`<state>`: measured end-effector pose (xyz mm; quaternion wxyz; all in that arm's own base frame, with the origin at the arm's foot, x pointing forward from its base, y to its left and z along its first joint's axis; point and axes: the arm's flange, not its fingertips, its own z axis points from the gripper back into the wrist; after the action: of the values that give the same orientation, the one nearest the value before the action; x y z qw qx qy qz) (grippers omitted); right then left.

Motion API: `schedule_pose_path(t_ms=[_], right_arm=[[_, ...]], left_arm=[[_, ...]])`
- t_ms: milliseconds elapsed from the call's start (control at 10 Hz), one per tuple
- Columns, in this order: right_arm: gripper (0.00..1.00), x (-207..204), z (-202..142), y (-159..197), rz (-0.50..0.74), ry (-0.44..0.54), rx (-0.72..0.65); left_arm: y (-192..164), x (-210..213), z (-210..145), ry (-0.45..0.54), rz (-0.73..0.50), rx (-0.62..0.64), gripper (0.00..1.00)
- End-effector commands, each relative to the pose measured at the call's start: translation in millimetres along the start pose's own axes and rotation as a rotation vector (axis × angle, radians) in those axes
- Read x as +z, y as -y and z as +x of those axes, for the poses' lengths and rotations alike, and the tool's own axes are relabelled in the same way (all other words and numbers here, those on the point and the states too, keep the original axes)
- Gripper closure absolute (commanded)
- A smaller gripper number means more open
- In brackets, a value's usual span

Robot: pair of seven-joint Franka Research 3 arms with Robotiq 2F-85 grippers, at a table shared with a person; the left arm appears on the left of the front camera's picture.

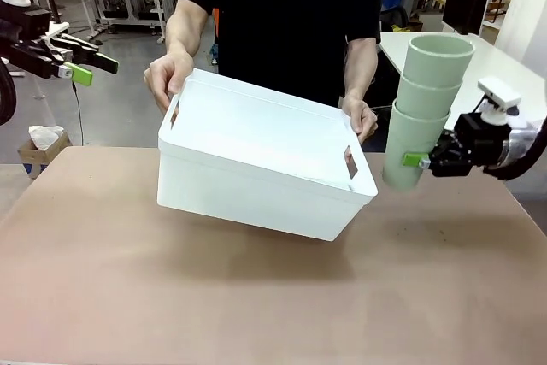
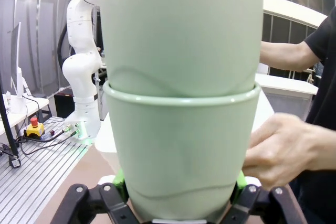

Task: Stack the cups and store them in the basket.
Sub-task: Place the stack of Reusable plastic cups into the Pantry Basket.

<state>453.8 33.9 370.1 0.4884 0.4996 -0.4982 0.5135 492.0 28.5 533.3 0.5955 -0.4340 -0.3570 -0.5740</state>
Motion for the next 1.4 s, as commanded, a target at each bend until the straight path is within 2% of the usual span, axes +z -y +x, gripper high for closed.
schedule_pose_path(t_ms=[0,200,400,700,900,1100,1300], right_arm=[[0.15,-11.4,62.9,-0.9,-0.05,-0.105,-0.027],[0.15,-30.1,113.0,-2.4,-0.08,-0.224,-0.021],[0.15,-66.3,160.5,-7.1,-0.113,-0.392,0.014],[0.15,-132.2,197.1,-7.4,-0.169,-0.64,0.087],[0.15,-167.8,204.0,-4.9,-0.185,-0.745,0.119],[0.15,-214.5,198.1,4.2,-0.205,-0.843,0.153],[0.15,-242.8,183.0,12.4,-0.225,-0.919,0.158]], left_arm=[[1.9,1.6,2.9,-0.015,-0.003,0.002,0.0],[1.9,1.6,2.9,-0.015,-0.003,0.002,0.0],[1.9,1.6,2.9,-0.015,-0.003,0.002,0.0],[1.9,1.6,2.9,-0.015,-0.003,0.002,0.0],[1.9,1.6,2.9,-0.015,-0.003,0.002,0.0],[1.9,1.6,2.9,-0.015,-0.003,0.002,0.0],[1.9,1.6,2.9,-0.015,-0.003,0.002,0.0]])
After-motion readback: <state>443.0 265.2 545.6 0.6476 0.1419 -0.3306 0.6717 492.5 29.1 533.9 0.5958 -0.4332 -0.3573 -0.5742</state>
